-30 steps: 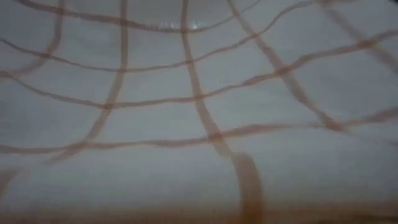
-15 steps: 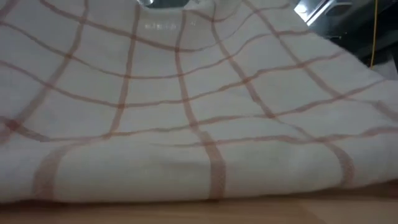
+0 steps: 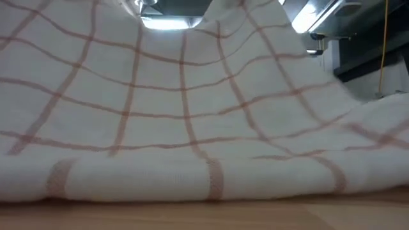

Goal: Fold towel
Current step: Fold the white towel

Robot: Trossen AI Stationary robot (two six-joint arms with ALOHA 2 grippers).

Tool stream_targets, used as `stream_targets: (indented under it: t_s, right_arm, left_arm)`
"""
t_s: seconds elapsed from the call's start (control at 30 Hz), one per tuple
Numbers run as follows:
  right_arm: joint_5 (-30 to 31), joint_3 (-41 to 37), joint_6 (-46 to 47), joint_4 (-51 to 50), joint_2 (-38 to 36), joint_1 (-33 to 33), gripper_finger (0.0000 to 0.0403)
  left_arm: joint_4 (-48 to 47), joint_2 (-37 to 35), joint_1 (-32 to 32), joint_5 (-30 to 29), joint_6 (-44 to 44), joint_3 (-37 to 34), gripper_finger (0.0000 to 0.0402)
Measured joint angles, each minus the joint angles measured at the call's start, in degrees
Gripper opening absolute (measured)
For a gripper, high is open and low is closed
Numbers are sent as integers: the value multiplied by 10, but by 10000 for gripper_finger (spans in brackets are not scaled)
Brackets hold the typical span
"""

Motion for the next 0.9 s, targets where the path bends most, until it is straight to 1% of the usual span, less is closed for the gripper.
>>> stream_targets:
  t_s: [0.1, 0.2, 0.37, 0.5, 0.6, 0.7, 0.83, 0.9]
  right_arm:
    - [-62, 0, -2, 0, -1, -5, 0]
    - [-106, 0, 0, 11, -3, -7, 0]
    - [-157, 0, -3, 92, -10, -7, 0]
    - [-169, 1, -27, 145, -12, -13, 0]
    - [-183, 1, -39, 142, -12, -25, 0]
    - [-222, 1, -44, 122, -12, -42, 0]
    - [-291, 0, -43, 105, -15, -67, 0]
    - [-310, 0, -38, 90, -20, -74, 0]
  left_arm:
    - [0, -30, 0, 10, -3, -26, 0]
    - [0, -49, 0, 11, 0, -45, 0]
    - [0, -72, 0, 11, 11, -75, 0]
    - [0, -87, 0, 12, 13, -94, 0]
    - [0, -99, 0, 22, 12, -106, 0]
    - [0, -109, 0, 27, 12, -109, 0]
    - [0, -118, 0, 34, 17, -109, 0]
    - [0, -118, 0, 43, 22, -109, 0]
